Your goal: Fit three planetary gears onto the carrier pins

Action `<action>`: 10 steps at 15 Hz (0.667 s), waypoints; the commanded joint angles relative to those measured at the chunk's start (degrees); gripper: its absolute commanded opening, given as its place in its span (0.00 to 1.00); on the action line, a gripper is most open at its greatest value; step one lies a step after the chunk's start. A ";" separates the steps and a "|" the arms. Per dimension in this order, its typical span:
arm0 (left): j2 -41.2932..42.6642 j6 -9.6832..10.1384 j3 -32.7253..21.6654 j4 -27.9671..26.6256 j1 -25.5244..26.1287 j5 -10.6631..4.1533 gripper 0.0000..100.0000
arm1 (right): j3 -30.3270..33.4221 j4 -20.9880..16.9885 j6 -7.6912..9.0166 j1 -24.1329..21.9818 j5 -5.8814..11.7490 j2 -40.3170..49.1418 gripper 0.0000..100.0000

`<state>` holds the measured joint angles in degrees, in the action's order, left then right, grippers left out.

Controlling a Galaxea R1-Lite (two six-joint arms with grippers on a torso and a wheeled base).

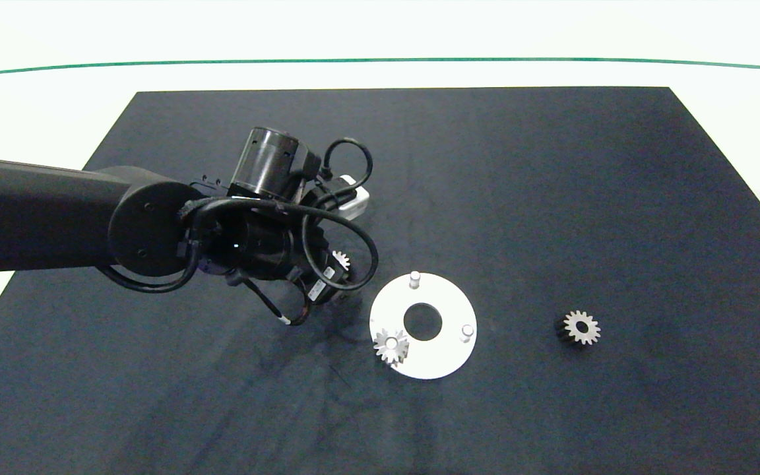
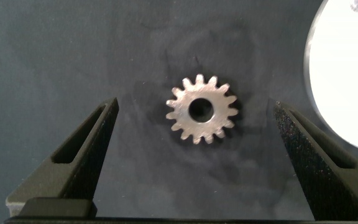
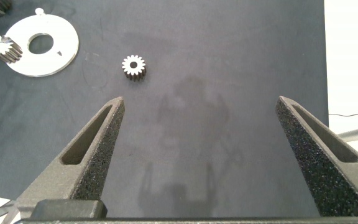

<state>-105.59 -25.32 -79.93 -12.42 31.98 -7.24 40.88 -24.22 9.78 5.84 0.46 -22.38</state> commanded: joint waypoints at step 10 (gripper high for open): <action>0.04 -0.26 0.22 -0.06 -0.95 0.21 0.79 | 0.43 -0.12 0.07 0.05 -0.02 -0.29 1.00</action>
<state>-105.64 -25.41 -79.74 -12.37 30.93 -6.97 41.29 -24.20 9.78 5.89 0.44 -22.56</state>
